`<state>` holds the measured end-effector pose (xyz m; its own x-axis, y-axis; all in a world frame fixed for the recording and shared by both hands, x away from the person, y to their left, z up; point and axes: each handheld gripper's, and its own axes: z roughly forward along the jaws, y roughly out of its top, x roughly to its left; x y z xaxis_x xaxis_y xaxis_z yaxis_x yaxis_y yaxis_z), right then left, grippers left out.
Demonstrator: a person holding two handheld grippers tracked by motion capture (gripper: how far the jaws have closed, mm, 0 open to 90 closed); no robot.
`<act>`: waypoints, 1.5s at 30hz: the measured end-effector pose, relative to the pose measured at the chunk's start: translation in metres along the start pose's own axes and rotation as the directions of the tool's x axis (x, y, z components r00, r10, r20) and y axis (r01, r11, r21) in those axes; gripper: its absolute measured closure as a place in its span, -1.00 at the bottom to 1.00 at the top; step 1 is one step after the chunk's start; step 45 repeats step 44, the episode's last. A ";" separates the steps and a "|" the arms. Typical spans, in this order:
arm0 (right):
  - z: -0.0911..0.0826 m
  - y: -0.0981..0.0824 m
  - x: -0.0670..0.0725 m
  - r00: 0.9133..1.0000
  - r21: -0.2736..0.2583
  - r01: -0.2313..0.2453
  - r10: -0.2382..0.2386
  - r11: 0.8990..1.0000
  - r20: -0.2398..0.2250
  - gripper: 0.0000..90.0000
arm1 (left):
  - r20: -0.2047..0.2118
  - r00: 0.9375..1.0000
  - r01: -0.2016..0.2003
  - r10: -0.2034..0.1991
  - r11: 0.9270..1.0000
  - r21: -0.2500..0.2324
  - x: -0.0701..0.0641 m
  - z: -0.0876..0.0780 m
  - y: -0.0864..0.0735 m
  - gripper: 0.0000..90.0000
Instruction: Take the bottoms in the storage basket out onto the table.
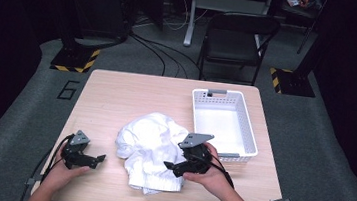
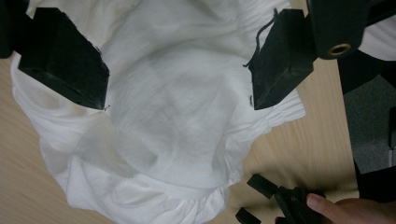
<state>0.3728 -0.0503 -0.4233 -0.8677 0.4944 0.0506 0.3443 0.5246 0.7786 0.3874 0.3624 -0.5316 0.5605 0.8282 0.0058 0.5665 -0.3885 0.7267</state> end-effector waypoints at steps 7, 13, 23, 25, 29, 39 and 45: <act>-0.002 -0.012 -0.001 1.000 -0.005 -0.002 0.002 1.000 -0.008 -0.50 | 0.000 1.000 0.001 -0.001 1.000 -0.001 0.000 0.000 0.000 -0.94; -0.001 -0.020 -0.002 1.000 -0.017 0.001 -0.001 1.000 -0.012 -0.50 | 0.000 1.000 0.001 -0.001 1.000 -0.001 0.000 0.000 0.000 -0.94; 0.002 -0.030 0.001 1.000 -0.025 0.011 -0.012 1.000 -0.022 -0.48 | 0.000 1.000 0.000 0.000 1.000 0.000 0.000 0.000 0.000 -0.94; 0.002 -0.032 0.001 1.000 -0.034 0.015 -0.015 0.999 -0.023 -0.48 | 0.000 1.000 0.001 -0.001 1.000 -0.001 0.000 0.000 0.000 -0.94; 0.003 -0.036 0.002 1.000 -0.038 0.010 -0.011 0.999 -0.028 -0.48 | 0.000 1.000 0.000 0.000 1.000 -0.001 0.000 0.000 0.000 -0.94; 0.002 -0.044 0.004 1.000 -0.037 -0.003 0.002 0.999 -0.016 -0.54 | 0.000 1.000 0.000 0.000 1.000 0.000 0.000 0.000 0.000 -0.94; 0.005 -0.040 0.006 1.000 -0.038 -0.012 0.013 0.999 0.018 -0.79 | 0.000 1.000 0.001 -0.001 1.000 -0.001 0.000 0.000 0.000 -0.94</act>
